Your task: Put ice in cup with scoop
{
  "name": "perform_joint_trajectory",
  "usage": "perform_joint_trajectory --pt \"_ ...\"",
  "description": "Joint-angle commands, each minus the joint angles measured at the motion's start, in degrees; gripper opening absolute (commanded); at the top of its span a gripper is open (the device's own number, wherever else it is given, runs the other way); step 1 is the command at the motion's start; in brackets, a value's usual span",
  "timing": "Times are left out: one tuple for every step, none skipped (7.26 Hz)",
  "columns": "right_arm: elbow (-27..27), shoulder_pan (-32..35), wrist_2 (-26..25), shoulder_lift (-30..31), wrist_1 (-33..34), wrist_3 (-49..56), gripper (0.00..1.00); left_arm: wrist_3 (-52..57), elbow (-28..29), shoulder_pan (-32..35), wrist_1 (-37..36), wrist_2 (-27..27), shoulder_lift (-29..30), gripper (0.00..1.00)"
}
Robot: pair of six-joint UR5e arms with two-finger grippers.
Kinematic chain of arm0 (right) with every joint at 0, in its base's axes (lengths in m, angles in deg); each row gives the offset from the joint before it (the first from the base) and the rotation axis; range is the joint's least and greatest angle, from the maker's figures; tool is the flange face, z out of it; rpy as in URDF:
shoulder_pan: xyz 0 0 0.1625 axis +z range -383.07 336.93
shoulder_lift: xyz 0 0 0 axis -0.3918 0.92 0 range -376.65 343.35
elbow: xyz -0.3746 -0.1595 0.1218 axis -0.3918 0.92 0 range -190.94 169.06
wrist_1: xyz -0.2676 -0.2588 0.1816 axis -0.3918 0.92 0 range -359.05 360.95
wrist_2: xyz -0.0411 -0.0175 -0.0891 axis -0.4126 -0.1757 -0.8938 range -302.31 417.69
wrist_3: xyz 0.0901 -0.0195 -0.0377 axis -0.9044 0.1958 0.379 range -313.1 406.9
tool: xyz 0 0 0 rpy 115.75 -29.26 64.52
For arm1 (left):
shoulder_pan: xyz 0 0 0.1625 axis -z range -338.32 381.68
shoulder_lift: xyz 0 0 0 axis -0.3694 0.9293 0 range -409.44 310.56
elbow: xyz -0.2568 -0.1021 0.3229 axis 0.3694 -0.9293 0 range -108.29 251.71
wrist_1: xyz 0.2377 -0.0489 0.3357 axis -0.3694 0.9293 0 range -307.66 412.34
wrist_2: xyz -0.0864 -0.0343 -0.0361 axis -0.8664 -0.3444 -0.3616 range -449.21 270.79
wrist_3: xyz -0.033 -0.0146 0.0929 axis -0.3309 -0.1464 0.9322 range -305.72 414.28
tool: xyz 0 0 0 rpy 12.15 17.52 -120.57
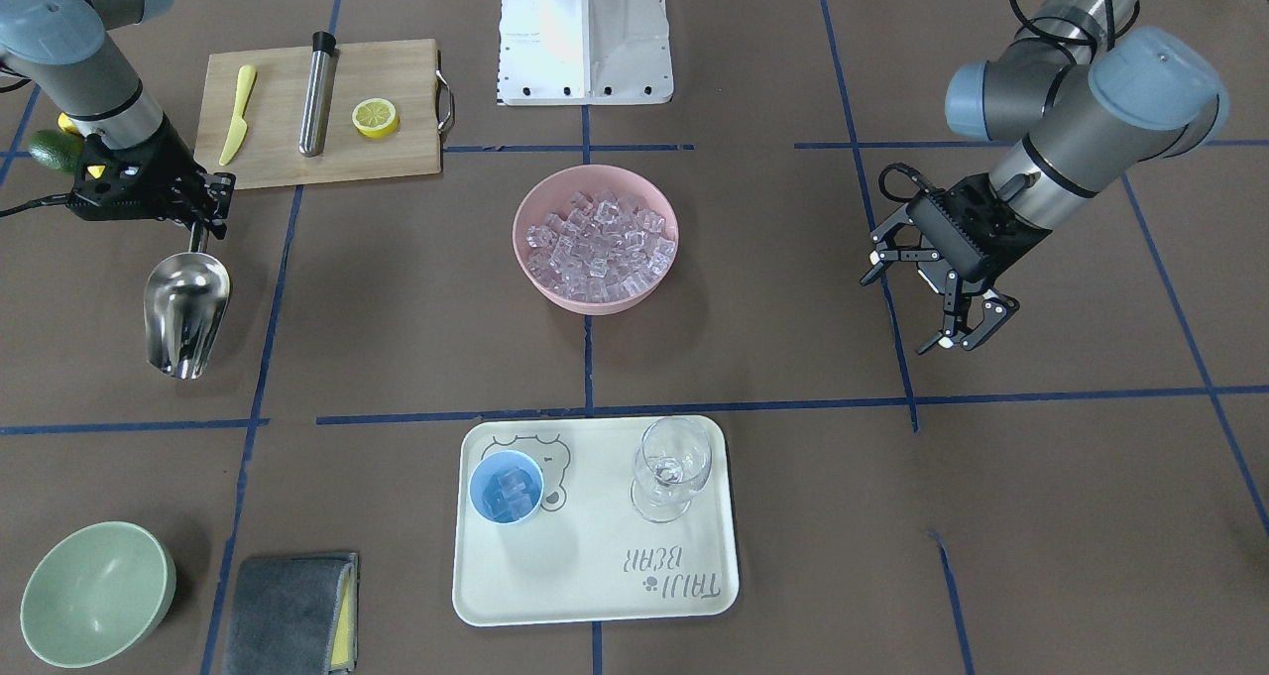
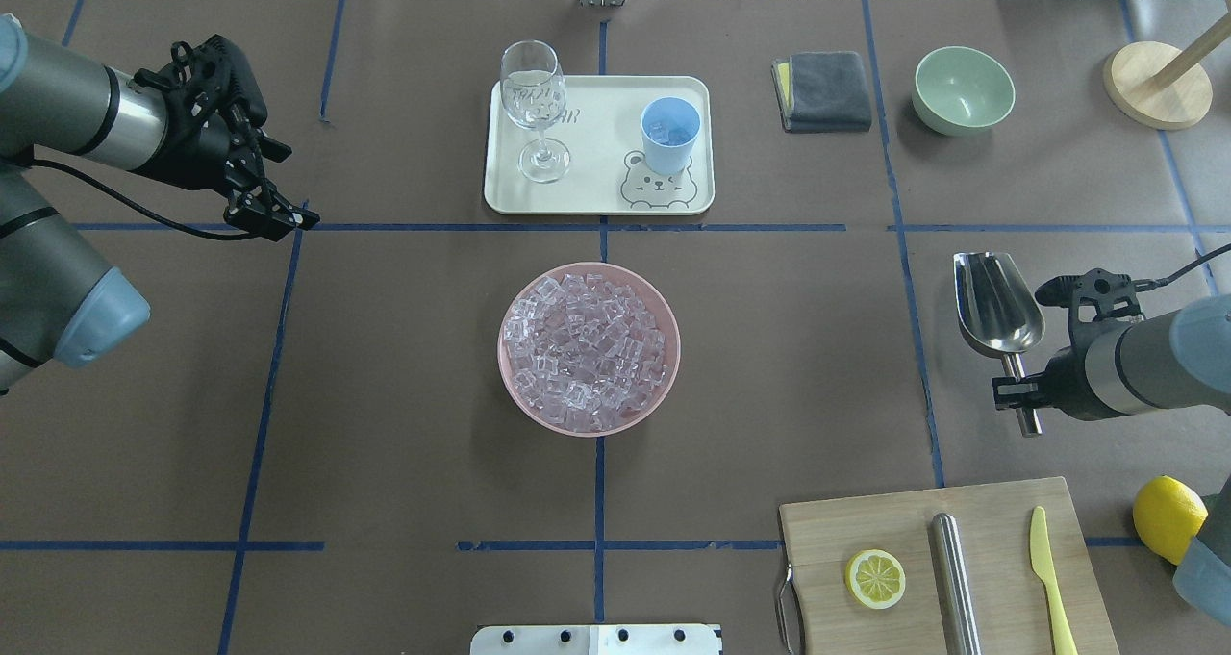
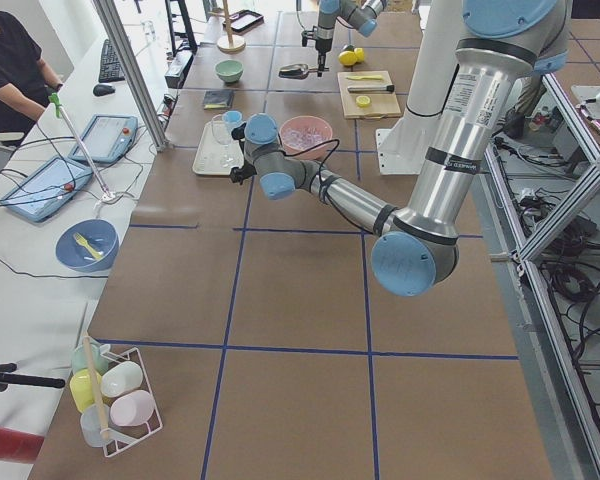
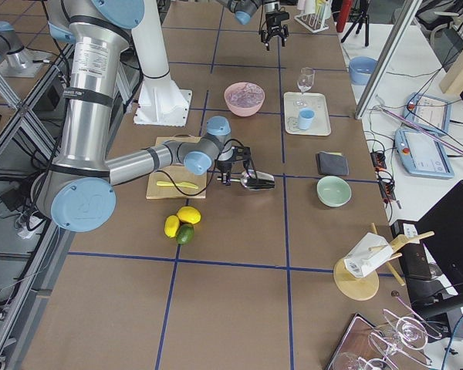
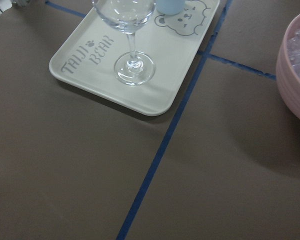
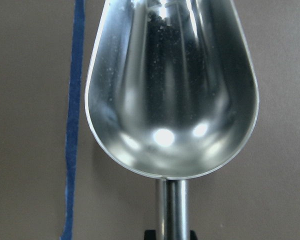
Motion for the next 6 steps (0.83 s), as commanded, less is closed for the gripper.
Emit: perform_joint_trajectory --pt "0.7 -1.1 0.0 -0.2 0.1 0.2 0.03 -0.1 -0.3 0.4 -0.4 0.0 -0.1 1.00" --pt "0.7 -1.1 0.1 -0.4 0.2 0.2 0.20 -0.1 -0.4 1.4 -0.7 0.0 -0.9 1.00" --pt "0.5 -1.1 0.0 -0.5 0.2 0.2 0.99 -0.1 -0.6 3.5 -1.6 0.0 -2.1 1.00" --pt "0.2 -1.0 0.1 -0.3 0.2 0.1 1.00 -0.1 -1.2 5.1 -3.9 0.0 -3.9 1.00" --pt "0.1 -0.9 0.2 -0.4 0.3 0.3 1.00 -0.1 -1.3 6.9 -4.9 0.1 -6.3 1.00" --pt "-0.7 -0.6 0.8 -0.1 0.3 0.8 1.00 -0.1 -1.2 9.0 -4.9 0.0 -10.1 1.00"
